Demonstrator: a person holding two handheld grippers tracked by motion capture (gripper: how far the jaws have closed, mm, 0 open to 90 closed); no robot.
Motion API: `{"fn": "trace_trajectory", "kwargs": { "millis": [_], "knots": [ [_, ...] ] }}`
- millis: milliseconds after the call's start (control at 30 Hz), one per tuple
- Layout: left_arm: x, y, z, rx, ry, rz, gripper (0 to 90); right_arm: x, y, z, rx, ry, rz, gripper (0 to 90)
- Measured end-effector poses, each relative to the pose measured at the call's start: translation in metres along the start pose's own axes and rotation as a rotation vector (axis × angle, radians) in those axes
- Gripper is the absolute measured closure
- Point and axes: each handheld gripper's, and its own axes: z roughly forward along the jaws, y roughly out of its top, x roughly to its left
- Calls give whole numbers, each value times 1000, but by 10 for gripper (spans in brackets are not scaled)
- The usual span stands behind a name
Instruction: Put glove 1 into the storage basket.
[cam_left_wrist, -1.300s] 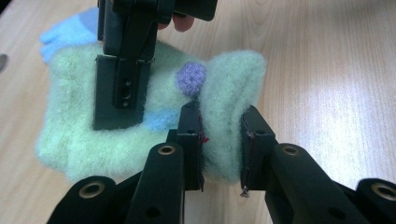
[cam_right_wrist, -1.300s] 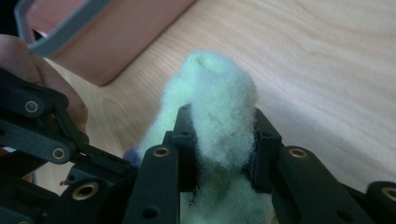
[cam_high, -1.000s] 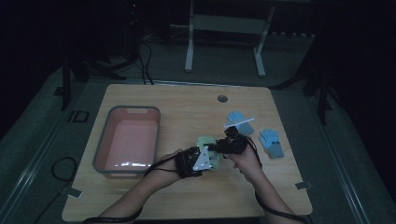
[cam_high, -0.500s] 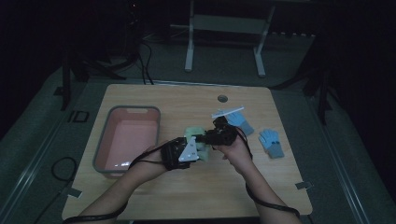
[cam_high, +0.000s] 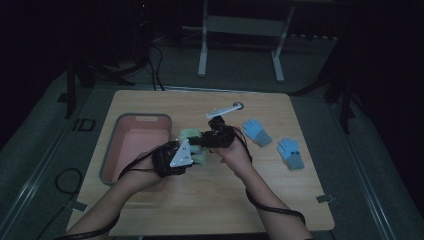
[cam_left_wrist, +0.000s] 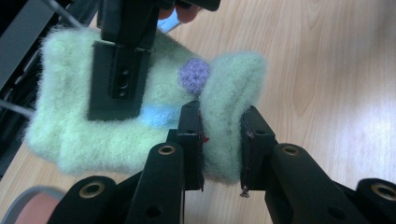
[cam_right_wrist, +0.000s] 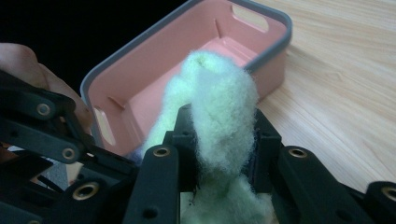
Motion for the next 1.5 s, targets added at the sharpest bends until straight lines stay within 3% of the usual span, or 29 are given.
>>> {"fn": "trace_trajectory", "kwargs": {
  "millis": [167,367,567,1000,1233,1500],
  "knots": [
    [8,-10,-14,1,33,-16,745,10,16,11,-13,6,-30,702],
    [15,-24,-30,39,54,-17,745,22,31,29,-4,24,-54,702],
    [20,-45,-44,71,67,-31,745,34,42,56,2,56,-54,702],
    [24,-96,-71,147,81,-101,746,64,57,116,35,118,-77,702],
    [22,-113,-61,183,57,-109,746,66,49,138,61,126,-64,702],
    [28,-121,-32,242,11,-108,746,54,39,156,122,47,-58,700]
  ]
}}
